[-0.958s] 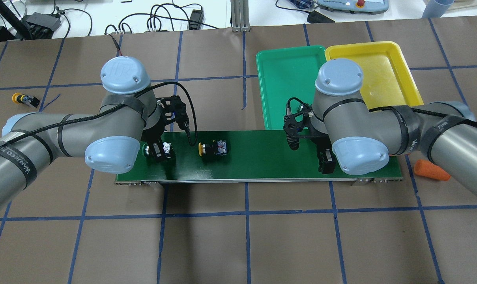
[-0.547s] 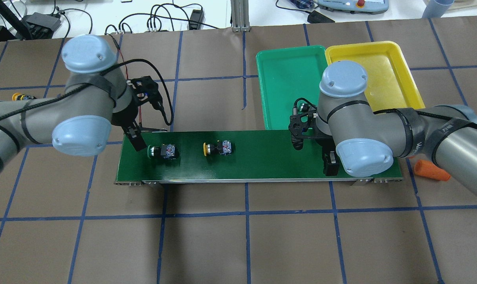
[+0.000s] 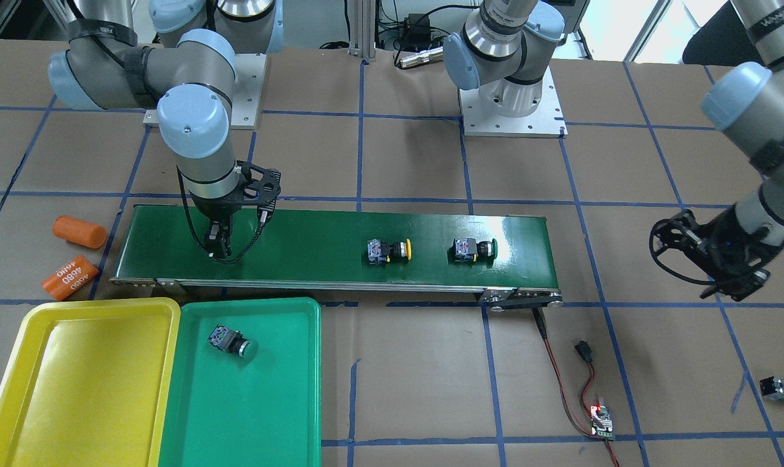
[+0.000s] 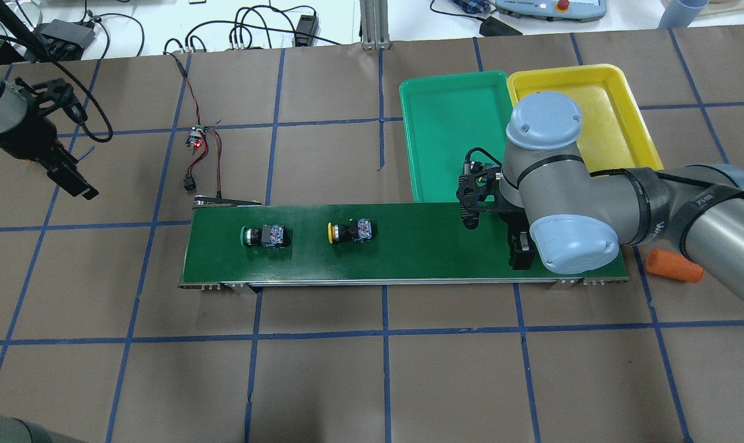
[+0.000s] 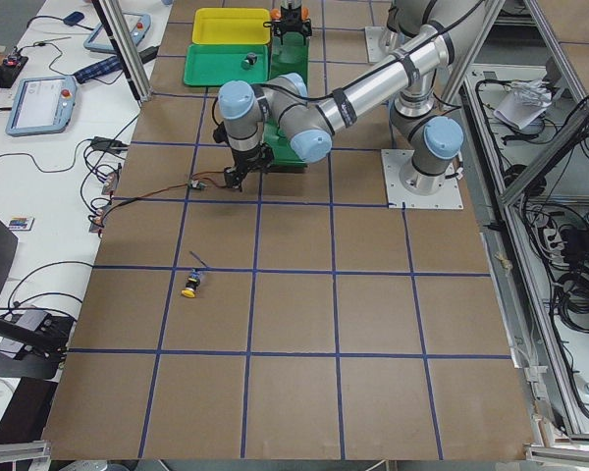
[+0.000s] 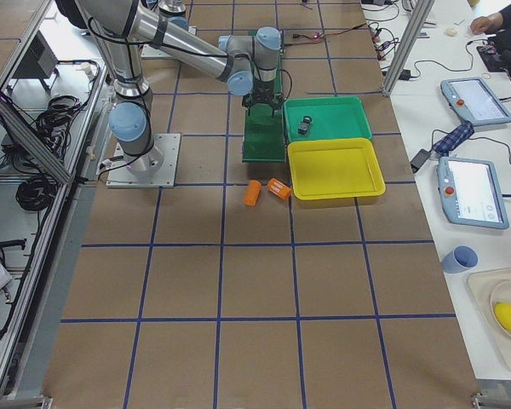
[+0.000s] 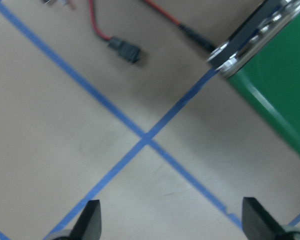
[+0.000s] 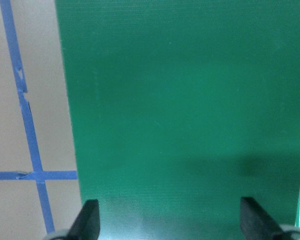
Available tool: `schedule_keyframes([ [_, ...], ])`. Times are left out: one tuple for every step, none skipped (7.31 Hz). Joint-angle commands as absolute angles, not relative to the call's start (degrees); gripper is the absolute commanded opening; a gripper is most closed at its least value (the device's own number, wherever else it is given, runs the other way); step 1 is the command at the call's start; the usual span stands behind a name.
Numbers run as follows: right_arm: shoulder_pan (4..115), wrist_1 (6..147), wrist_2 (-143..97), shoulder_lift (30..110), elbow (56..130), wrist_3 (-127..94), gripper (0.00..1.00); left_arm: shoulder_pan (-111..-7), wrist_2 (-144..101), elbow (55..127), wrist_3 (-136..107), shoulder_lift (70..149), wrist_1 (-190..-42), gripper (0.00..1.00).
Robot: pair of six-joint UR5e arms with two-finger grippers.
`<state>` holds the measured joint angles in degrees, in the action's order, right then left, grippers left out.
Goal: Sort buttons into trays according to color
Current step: 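Release the button on the belt, withdraw the left gripper while the right waits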
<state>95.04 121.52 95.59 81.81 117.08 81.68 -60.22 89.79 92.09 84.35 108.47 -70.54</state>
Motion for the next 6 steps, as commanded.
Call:
schedule_keyframes([
  [95.2,121.6,95.0,81.8,117.0,81.5,1.00,-54.9,88.9,80.5,110.6,118.5,-68.5,1.00],
  [95.2,121.7,94.8,81.9,116.6,81.9,1.00,-53.9,88.7,77.2,119.8,122.4,-67.0,1.00],
  [95.2,121.7,94.7,81.8,116.7,81.8,1.00,-53.5,88.7,74.7,124.8,125.0,-65.1,1.00],
  [95.2,121.7,94.8,81.6,116.6,82.3,1.00,-52.1,88.4,73.6,129.2,127.5,-64.3,1.00],
  [95.2,121.7,94.8,81.7,116.6,84.0,1.00,-51.0,86.6,71.0,130.9,129.6,-63.4,1.00],
  [95.3,121.7,94.7,81.7,116.6,84.3,1.00,-50.5,85.6,68.3,131.7,133.6,-63.4,1.00],
])
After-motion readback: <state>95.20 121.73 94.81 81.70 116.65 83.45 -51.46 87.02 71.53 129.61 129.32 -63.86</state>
